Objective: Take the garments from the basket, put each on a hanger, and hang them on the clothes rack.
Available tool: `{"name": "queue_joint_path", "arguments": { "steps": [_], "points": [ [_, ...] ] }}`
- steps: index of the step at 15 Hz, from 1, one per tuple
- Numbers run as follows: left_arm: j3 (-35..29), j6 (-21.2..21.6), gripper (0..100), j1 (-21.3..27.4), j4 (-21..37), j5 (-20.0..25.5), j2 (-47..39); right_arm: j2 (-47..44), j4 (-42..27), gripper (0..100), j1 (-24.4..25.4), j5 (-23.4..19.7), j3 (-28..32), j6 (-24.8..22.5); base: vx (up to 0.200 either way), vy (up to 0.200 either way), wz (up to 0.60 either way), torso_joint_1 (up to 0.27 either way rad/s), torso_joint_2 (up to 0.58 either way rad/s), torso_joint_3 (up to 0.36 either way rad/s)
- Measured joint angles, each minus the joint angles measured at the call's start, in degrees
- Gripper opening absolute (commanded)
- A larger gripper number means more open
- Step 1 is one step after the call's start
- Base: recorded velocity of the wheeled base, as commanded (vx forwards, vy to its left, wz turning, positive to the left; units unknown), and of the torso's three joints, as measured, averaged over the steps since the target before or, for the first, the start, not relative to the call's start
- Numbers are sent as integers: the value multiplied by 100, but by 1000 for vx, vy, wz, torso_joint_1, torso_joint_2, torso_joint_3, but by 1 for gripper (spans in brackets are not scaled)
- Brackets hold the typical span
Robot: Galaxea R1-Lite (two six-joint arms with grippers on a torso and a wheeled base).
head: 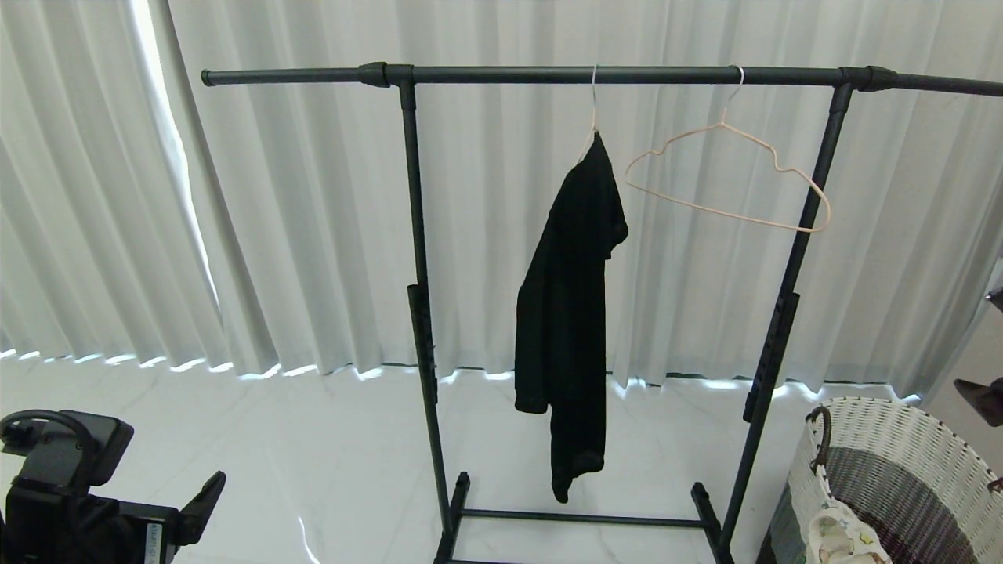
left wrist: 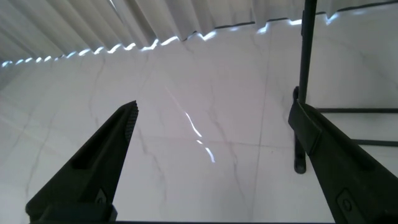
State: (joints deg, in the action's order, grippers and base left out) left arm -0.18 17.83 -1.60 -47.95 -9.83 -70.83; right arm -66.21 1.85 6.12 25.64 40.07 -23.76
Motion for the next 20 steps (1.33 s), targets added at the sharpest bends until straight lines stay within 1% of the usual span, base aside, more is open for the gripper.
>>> {"name": "queue_joint_path", "arguments": {
  "steps": [1, 10, 11, 13, 16, 17, 19, 20],
  "points": [
    [0, -5, 100, 2, 0, -2, -10, 2, 2, 100, 13, 0, -35, -22, 0, 0, 0, -7, 61, 46],
    [0, -5, 100, 160, -1, 30, 27, 177, 2, 100, 32, 1, -405, -76, 0, -200, 0, -1, 10, 7],
    [0, 1, 100, 173, 0, 28, 27, 201, 11, 100, 32, 0, -441, -76, 200, 0, 0, 2, 2, 2],
    [2, 1, 100, 182, -4, 30, 27, 221, 149, 100, 32, -2, -521, -76, 0, 0, 0, 0, 0, 0],
    [-2, 1, 100, 189, 5, 26, 32, 229, 449, 100, 66, -13, -758, -73, 200, 0, 0, 2, 2, 4],
    [-11, 4, 100, 195, -6, 26, 38, 238, 455, 100, 79, -18, -830, -73, 200, 0, 0, 7, 12, 2],
    [-22, 9, 100, 200, -11, 30, 35, 234, 474, 100, 121, -199, -962, -73, 200, 0, 0, 7, -2, 0],
    [-20, 11, 100, 193, -9, 23, 35, 223, 472, 100, 132, -366, -1025, -73, 0, 0, 0, 0, 0, 0]
  ]
}}
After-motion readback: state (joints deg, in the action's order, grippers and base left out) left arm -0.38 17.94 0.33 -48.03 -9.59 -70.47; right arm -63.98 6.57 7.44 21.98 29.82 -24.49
